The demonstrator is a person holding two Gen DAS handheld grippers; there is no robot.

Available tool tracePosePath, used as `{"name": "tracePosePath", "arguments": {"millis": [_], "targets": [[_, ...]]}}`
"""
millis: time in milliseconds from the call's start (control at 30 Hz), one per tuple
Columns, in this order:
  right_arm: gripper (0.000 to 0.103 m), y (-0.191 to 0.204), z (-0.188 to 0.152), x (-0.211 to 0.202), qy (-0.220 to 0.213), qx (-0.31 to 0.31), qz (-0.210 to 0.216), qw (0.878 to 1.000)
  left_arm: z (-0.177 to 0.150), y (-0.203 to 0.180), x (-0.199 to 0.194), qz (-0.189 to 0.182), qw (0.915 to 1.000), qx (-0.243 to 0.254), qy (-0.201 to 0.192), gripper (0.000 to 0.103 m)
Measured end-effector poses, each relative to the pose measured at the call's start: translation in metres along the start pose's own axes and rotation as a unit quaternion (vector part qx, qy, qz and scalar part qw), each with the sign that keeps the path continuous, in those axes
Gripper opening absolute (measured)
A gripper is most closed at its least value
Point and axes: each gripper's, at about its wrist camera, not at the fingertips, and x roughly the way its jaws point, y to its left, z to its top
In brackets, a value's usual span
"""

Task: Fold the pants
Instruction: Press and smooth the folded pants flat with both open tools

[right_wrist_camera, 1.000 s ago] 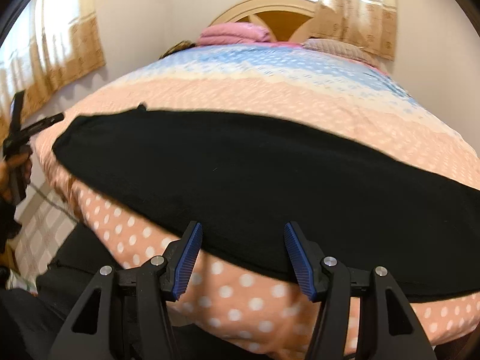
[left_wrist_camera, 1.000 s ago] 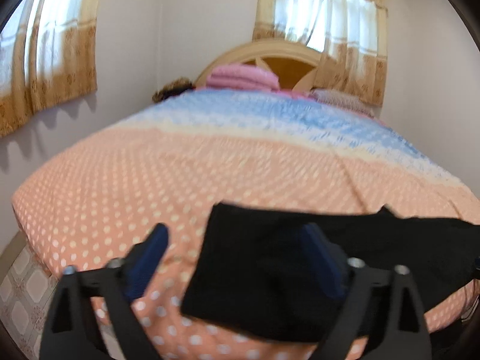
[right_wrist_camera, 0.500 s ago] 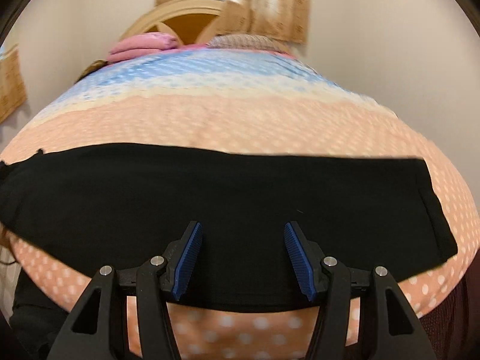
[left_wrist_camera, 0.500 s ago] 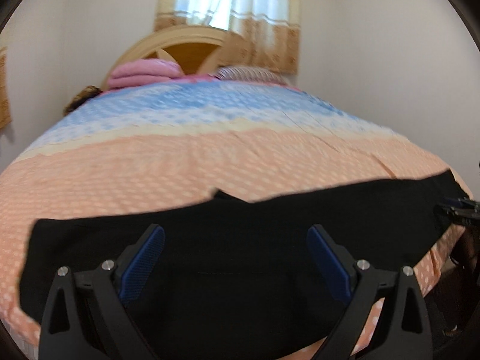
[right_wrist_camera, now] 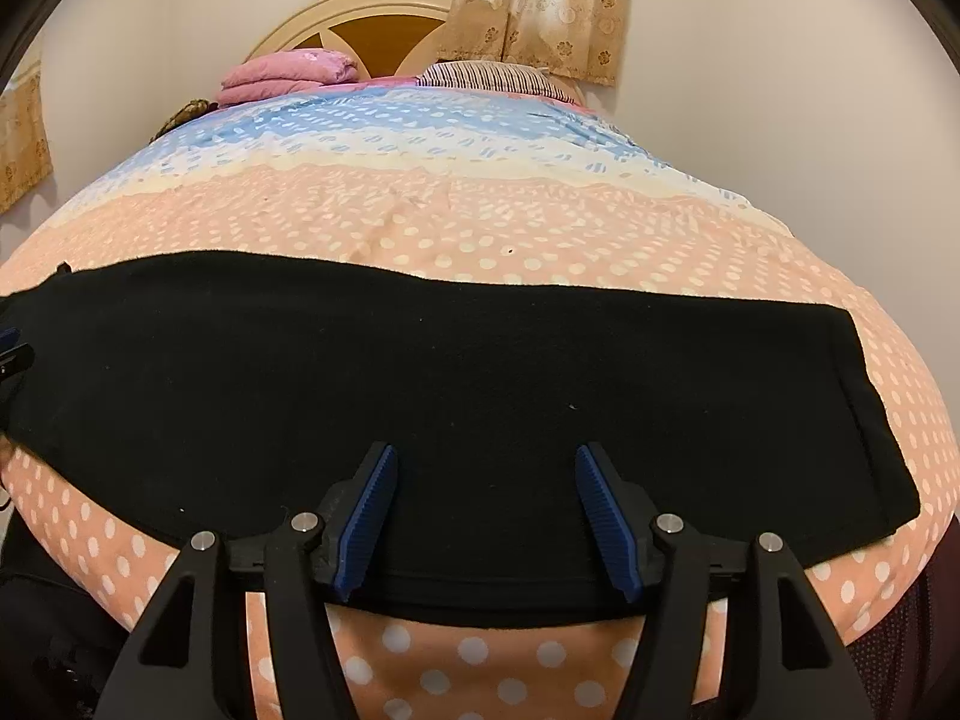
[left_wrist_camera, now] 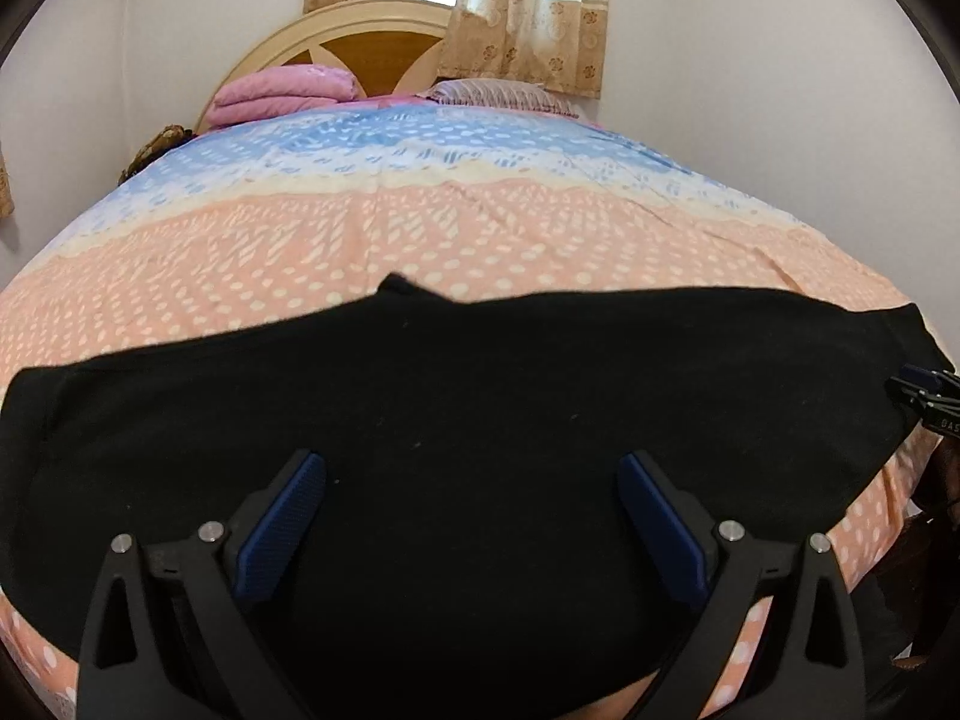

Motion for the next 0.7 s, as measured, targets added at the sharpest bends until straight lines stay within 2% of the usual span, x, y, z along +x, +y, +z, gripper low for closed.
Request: {"name": "tracePosePath", "arguments": {"millis": [200,333,467,700], "targets": [[0.063,-0.004,-0.001,-0.007,0.006,0.004,0.006,1.000,0.001,-0.013,0.002,-0.018,0.9998,0.008,-0.002,0.100],[0.063,-0.019,-0.009,-0.012,0.013,0.013,-0.013,1.000,-0.004,-0.016,0.007,-0.009,0.9999,0.015,-0.003,0.103],[0.063,-0.035,-0.011,-0.017,0.016,0.029,-0.012,0.999,-0.006,-0.018,0.005,0.001,0.9996,0.029,-0.004,0.103],[0.063,-0.040,-0.016,-0.021,0.014,0.022,-0.014,1.000,-0.009,-0.009,0.007,0.002,0.9998,0.017,-0.002,0.103]]}}
